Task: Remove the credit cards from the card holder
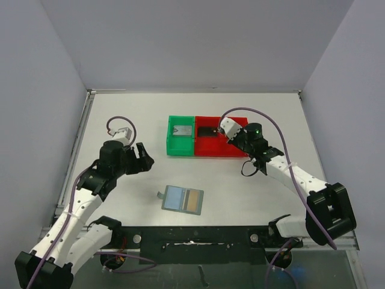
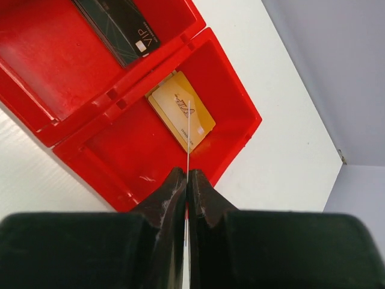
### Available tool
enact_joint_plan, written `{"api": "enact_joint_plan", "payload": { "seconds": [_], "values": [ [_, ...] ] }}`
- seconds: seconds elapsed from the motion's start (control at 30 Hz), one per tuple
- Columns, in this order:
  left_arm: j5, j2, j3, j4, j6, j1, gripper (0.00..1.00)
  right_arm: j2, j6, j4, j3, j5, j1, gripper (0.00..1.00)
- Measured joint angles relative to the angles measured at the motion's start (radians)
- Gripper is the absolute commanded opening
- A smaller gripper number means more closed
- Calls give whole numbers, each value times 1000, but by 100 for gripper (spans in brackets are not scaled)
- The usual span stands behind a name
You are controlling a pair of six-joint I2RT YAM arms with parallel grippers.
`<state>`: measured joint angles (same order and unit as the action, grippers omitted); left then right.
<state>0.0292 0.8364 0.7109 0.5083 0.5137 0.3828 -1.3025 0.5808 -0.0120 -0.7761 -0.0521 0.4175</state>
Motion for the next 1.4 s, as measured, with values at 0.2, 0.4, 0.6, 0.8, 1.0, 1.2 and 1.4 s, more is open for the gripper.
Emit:
{"api": "enact_joint_plan", "payload": {
  "seconds": [0.2,0.4,0.6,0.8,1.0,1.2,1.4],
  "values": [
    [46,-41,-30,-42,-48,-114,73,-75,83,0,-48,73,-59,0],
    [62,-80,-43,-58,-62,-130,73,-174,149,-6,-100,132,-123,0],
    [62,-113,-52,-60,-63,-132,73,-235,249,10,-158,206,-135,0],
    [61,-115,-52,-60,-63,-138,73,-323,344,47,-261,231,-135,0],
    [62,-117,-52,-62,-63,-142,73,-397,404,75,-288,226,-135,0],
    [62,-117,-54,-64,-64,-143,73,-478,459,92,-349,209,-135,3],
    [69,-109,-54,-65,-74,-145,73,-542,503,92,-395,197,-135,4]
  ]
}}
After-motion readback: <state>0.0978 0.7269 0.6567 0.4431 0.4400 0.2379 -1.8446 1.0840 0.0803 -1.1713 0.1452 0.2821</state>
